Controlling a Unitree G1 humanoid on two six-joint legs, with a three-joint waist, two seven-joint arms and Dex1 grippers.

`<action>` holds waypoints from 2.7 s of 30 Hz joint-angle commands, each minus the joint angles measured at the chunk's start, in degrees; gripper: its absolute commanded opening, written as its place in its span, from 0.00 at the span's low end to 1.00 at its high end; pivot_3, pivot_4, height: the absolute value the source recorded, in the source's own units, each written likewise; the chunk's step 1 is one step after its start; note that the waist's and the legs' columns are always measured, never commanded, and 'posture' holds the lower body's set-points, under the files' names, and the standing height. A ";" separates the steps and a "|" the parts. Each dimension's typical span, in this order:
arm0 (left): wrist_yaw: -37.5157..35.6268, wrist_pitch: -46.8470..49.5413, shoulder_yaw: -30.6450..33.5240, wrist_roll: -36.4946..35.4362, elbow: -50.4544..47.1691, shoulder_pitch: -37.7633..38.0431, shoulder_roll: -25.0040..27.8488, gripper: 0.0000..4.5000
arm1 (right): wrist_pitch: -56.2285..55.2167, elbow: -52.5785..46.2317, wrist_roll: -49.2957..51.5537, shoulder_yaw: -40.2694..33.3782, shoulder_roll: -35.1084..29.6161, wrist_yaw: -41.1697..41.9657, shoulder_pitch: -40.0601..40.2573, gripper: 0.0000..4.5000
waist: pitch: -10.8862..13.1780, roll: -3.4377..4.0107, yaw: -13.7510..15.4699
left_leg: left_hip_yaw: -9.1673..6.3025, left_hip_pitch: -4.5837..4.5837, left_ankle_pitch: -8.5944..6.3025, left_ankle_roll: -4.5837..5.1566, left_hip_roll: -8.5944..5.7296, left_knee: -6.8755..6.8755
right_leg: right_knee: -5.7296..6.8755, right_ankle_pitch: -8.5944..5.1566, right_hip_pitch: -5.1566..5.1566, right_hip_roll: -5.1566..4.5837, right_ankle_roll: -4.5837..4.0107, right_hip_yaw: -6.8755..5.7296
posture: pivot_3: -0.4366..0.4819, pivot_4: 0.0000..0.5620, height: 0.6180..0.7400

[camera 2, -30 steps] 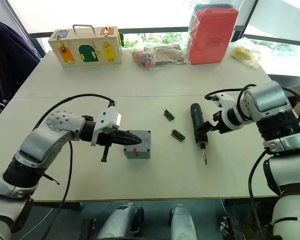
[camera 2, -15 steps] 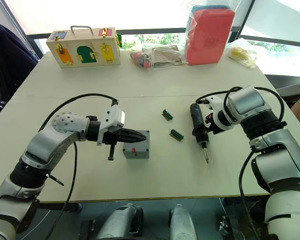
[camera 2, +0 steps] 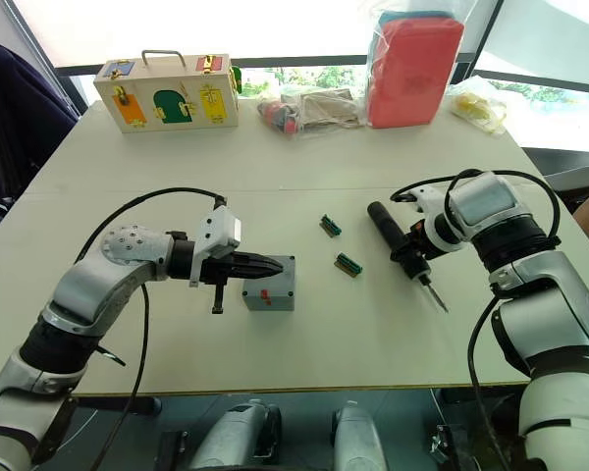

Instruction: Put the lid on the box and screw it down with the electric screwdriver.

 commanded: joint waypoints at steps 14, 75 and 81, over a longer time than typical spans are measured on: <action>-11.07 2.71 2.59 -2.62 13.52 -7.84 4.29 0.00 | -10.37 -62.86 30.03 -56.26 38.28 -27.94 15.92 0.41 | 0.10 0.13 1.22 | -0.16 -0.73 0.35 -0.46 -0.12 0.15 | 0.83 0.01 -0.89 0.01 -0.01 0.12 | 0.48 0.27 1.00; -4.06 0.03 -3.67 6.59 10.24 -1.12 0.31 0.00 | -52.29 -47.35 0.06 -13.35 36.15 -26.86 52.61 0.41 | -1.55 -0.30 -0.07 | -0.14 1.25 -0.06 0.05 0.04 -0.31 | 0.59 -0.49 0.55 0.17 -0.29 0.18 | 0.48 0.27 1.00; -4.25 -0.35 -3.91 6.75 10.46 -1.02 0.30 0.00 | -52.59 -47.84 0.09 -12.63 35.89 -26.93 52.84 0.41 | -1.68 -0.40 -0.06 | -0.18 2.12 -0.11 0.04 0.04 -0.91 | 0.01 -0.50 1.34 0.12 -0.30 0.14 | 0.48 0.27 1.00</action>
